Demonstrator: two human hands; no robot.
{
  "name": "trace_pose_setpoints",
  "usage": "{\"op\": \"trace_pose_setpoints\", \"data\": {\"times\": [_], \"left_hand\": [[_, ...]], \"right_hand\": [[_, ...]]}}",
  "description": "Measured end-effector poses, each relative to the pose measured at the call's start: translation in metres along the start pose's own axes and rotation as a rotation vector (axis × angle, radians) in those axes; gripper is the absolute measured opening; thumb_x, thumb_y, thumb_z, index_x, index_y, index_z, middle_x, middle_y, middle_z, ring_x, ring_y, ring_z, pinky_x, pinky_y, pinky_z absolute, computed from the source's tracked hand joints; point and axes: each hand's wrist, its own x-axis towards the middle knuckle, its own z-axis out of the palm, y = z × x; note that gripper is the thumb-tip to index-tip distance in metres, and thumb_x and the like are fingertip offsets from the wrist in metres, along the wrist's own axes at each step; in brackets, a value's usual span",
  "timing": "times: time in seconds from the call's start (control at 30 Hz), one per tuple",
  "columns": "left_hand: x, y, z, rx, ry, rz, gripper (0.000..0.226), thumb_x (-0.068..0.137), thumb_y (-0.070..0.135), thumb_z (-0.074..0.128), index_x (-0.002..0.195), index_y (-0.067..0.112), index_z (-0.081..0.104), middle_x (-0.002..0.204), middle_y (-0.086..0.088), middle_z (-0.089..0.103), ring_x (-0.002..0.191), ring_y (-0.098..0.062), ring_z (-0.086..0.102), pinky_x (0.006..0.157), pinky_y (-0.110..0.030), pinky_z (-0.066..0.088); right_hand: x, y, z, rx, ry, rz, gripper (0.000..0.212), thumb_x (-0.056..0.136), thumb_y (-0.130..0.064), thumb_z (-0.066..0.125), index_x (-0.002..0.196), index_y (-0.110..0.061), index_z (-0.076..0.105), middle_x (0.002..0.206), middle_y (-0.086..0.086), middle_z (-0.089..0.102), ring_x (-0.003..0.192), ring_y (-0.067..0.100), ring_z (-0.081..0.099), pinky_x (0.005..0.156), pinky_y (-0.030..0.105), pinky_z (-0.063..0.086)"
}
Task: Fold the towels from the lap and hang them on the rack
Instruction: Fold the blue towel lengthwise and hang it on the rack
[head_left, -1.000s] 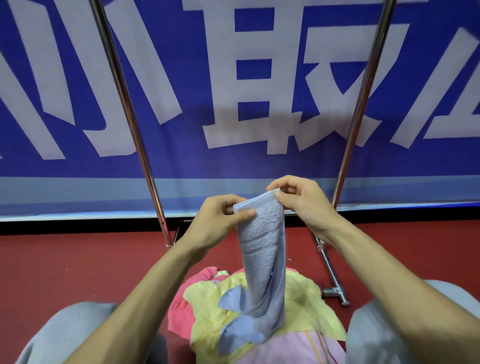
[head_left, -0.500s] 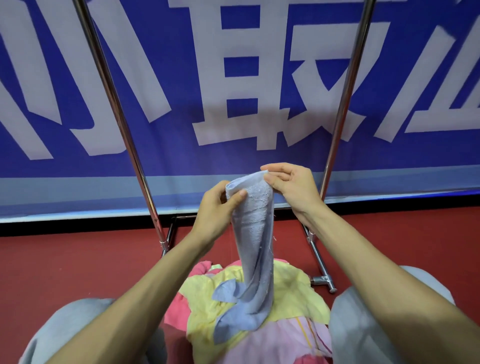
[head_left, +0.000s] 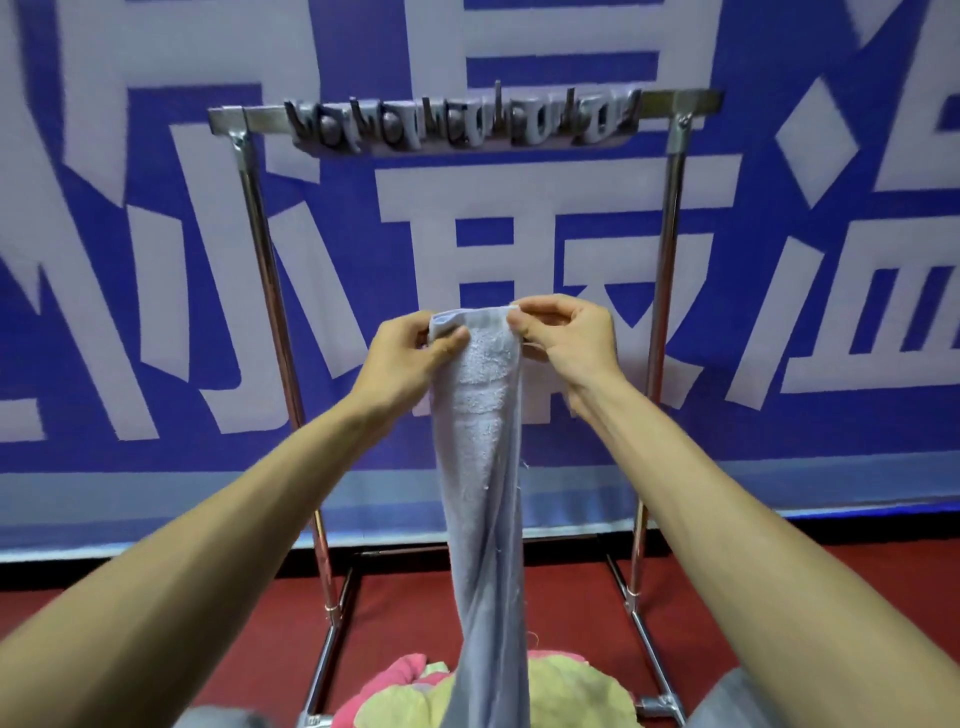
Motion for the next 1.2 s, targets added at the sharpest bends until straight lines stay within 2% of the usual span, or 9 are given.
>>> {"op": "trace_pose_setpoints", "data": {"times": [0.13, 0.3, 0.43, 0.6, 0.77, 0.97, 1.03, 1.1, 1.2], "left_hand": [[0.018, 0.041, -0.018, -0.017, 0.0, 0.127, 0.014, 0.095, 0.022, 0.056, 0.098, 0.014, 0.066, 0.089, 0.002, 0.065, 0.082, -0.007, 0.059, 0.074, -0.024, 0.049], [0.023, 0.058, -0.034, 0.089, 0.182, 0.177, 0.016, 0.094, 0.02, 0.056, 0.099, 0.008, 0.066, 0.088, -0.001, 0.066, 0.08, -0.013, 0.059, 0.074, -0.038, 0.05], [0.024, 0.073, -0.035, 0.046, 0.171, 0.179, 0.015, 0.094, 0.018, 0.058, 0.096, 0.007, 0.066, 0.088, -0.009, 0.067, 0.078, -0.012, 0.057, 0.073, -0.036, 0.049], [0.023, 0.095, -0.037, -0.163, 0.077, 0.128, 0.014, 0.094, 0.014, 0.057, 0.103, 0.009, 0.067, 0.088, 0.001, 0.069, 0.074, -0.002, 0.064, 0.069, -0.02, 0.054], [0.022, 0.099, -0.031, -0.162, 0.083, 0.101, 0.016, 0.094, 0.017, 0.058, 0.104, 0.01, 0.068, 0.087, 0.003, 0.07, 0.07, 0.002, 0.065, 0.061, -0.016, 0.051], [0.022, 0.087, -0.023, -0.214, 0.054, -0.033, 0.022, 0.092, 0.019, 0.061, 0.108, 0.006, 0.068, 0.105, -0.017, 0.071, 0.089, -0.022, 0.067, 0.082, -0.039, 0.056], [0.021, 0.077, -0.018, -0.228, 0.081, -0.057, 0.019, 0.092, 0.02, 0.062, 0.105, 0.01, 0.07, 0.104, -0.015, 0.072, 0.094, -0.025, 0.069, 0.084, -0.042, 0.056], [0.019, 0.065, -0.012, -0.244, 0.108, -0.091, 0.019, 0.091, 0.022, 0.062, 0.104, 0.01, 0.07, 0.101, -0.012, 0.073, 0.095, -0.027, 0.069, 0.081, -0.041, 0.058], [0.014, 0.048, -0.004, -0.283, 0.127, -0.163, 0.02, 0.091, 0.021, 0.062, 0.102, 0.007, 0.07, 0.095, -0.009, 0.073, 0.083, -0.021, 0.069, 0.068, -0.031, 0.057]], "right_hand": [[0.009, -0.055, 0.015, 0.05, -0.01, -0.135, 0.012, 0.08, -0.003, 0.073, 0.092, -0.005, 0.071, 0.08, 0.003, 0.07, 0.072, 0.009, 0.066, 0.065, 0.021, 0.057], [0.016, -0.086, 0.03, -0.063, -0.009, -0.203, 0.01, 0.081, -0.004, 0.072, 0.087, -0.011, 0.072, 0.081, 0.001, 0.071, 0.078, 0.014, 0.068, 0.075, 0.028, 0.059], [0.017, -0.094, 0.03, -0.217, 0.092, -0.36, 0.009, 0.082, -0.009, 0.071, 0.083, -0.018, 0.072, 0.078, -0.007, 0.07, 0.075, 0.005, 0.065, 0.072, 0.021, 0.056], [0.021, -0.108, 0.024, -0.229, 0.105, -0.36, 0.007, 0.082, -0.011, 0.071, 0.085, -0.017, 0.073, 0.081, -0.005, 0.071, 0.08, 0.009, 0.067, 0.077, 0.029, 0.058], [0.025, -0.105, 0.022, -0.125, 0.076, -0.282, 0.01, 0.082, -0.008, 0.071, 0.084, -0.018, 0.071, 0.085, -0.001, 0.072, 0.086, 0.016, 0.068, 0.081, 0.034, 0.058], [0.027, -0.076, 0.012, 0.119, -0.089, -0.032, 0.015, 0.085, -0.002, 0.067, 0.1, -0.005, 0.067, 0.094, 0.01, 0.066, 0.091, 0.023, 0.064, 0.083, 0.035, 0.057], [0.023, -0.062, 0.008, 0.12, -0.126, 0.03, 0.019, 0.089, -0.008, 0.064, 0.106, -0.002, 0.066, 0.096, 0.011, 0.068, 0.091, 0.023, 0.065, 0.079, 0.033, 0.056], [0.016, -0.044, 0.005, 0.148, -0.203, 0.164, 0.025, 0.094, -0.024, 0.058, 0.102, -0.003, 0.068, 0.086, 0.006, 0.071, 0.081, 0.019, 0.064, 0.073, 0.032, 0.053], [0.005, -0.015, -0.001, 0.126, -0.358, 0.352, 0.045, 0.097, -0.048, 0.043, 0.09, -0.012, 0.068, 0.078, 0.003, 0.067, 0.075, 0.018, 0.062, 0.075, 0.035, 0.051]]}}
